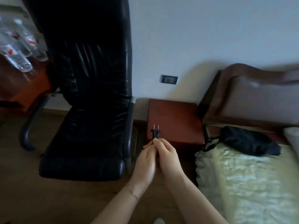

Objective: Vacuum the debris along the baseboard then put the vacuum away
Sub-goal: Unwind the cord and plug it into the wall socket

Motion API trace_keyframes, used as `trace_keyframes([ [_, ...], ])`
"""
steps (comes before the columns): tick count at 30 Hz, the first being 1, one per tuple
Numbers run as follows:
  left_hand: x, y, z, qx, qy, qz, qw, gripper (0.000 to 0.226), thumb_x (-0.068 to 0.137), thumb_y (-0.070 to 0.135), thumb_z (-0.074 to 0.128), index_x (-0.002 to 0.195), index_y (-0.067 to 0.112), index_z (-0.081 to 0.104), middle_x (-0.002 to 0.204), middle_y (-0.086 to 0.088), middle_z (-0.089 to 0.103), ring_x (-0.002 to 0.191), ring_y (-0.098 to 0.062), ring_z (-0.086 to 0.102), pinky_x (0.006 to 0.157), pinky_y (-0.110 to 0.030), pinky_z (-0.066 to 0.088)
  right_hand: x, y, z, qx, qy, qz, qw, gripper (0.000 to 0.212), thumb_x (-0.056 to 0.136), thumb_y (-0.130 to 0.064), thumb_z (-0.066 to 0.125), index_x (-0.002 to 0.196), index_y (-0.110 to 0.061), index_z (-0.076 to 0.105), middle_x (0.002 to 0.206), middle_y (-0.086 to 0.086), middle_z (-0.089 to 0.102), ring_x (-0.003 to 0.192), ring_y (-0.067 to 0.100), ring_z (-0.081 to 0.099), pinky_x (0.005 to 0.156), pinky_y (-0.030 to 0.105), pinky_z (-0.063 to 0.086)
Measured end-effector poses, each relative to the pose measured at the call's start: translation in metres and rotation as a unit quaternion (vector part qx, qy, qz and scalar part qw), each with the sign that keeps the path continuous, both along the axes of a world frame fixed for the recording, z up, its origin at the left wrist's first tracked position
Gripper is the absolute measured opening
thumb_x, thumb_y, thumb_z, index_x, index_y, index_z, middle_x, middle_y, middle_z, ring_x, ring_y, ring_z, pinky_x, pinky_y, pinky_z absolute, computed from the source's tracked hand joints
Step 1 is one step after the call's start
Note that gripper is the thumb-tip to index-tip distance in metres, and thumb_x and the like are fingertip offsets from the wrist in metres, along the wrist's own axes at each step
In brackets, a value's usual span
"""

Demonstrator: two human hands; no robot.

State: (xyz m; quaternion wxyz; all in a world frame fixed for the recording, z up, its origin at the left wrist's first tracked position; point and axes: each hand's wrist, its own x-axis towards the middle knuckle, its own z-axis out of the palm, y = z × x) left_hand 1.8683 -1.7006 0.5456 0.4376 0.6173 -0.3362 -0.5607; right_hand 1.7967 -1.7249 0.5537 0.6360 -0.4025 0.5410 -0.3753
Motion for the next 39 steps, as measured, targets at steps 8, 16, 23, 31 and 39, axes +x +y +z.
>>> trace_keyframes([
  [8,-0.06,-0.103,0.003,-0.028,0.023,-0.007,0.999,0.032,0.101,0.022,0.035,0.092,0.033,0.064,0.103,-0.004,0.07,0.103,-0.014,0.065,0.094,-0.038,0.051,-0.062,-0.102,-0.004,0.006,-0.024,-0.041,0.999,0.026,0.097,-0.02,0.05,0.08,-0.01,0.067,0.079,0.005,0.074,0.074,0.03,0.063,0.068,0.04,0.049],
  [16,-0.08,-0.206,-0.014,-0.009,0.017,0.009,1.0,0.029,0.101,0.023,0.035,0.095,0.035,0.06,0.1,0.003,0.067,0.098,-0.01,0.064,0.082,-0.029,0.053,-0.077,-0.207,-0.011,0.043,-0.02,-0.02,0.999,0.024,0.098,-0.025,0.05,0.091,-0.012,0.068,0.079,0.001,0.074,0.076,0.027,0.065,0.058,0.033,0.049],
  [23,-0.065,-0.328,-0.039,0.02,0.016,0.002,1.0,0.028,0.101,0.025,0.035,0.106,0.027,0.063,0.098,-0.001,0.069,0.097,-0.016,0.066,0.077,-0.027,0.049,-0.061,-0.33,-0.014,0.076,-0.04,0.002,0.996,0.017,0.097,-0.022,0.05,0.096,-0.011,0.063,0.085,0.01,0.074,0.082,0.029,0.064,0.079,0.049,0.046],
  [31,-0.057,-0.439,-0.069,0.044,0.019,0.014,0.999,0.025,0.101,0.023,0.036,0.106,0.027,0.06,0.093,0.005,0.065,0.082,-0.01,0.063,0.055,-0.018,0.047,-0.055,-0.441,-0.049,0.122,-0.009,0.01,0.992,0.019,0.098,-0.027,0.048,0.094,-0.011,0.058,0.082,0.005,0.072,0.05,0.02,0.054,0.036,0.018,0.032],
  [39,-0.062,-0.53,-0.148,0.077,0.008,0.029,0.997,0.024,0.1,0.028,0.038,0.101,0.035,0.06,0.104,0.0,0.067,0.095,-0.013,0.064,0.071,-0.022,0.052,-0.056,-0.531,-0.135,0.125,-0.027,-0.016,0.992,0.017,0.096,-0.023,0.052,0.09,-0.011,0.063,0.087,0.007,0.076,0.081,0.028,0.068,0.064,0.037,0.049],
])
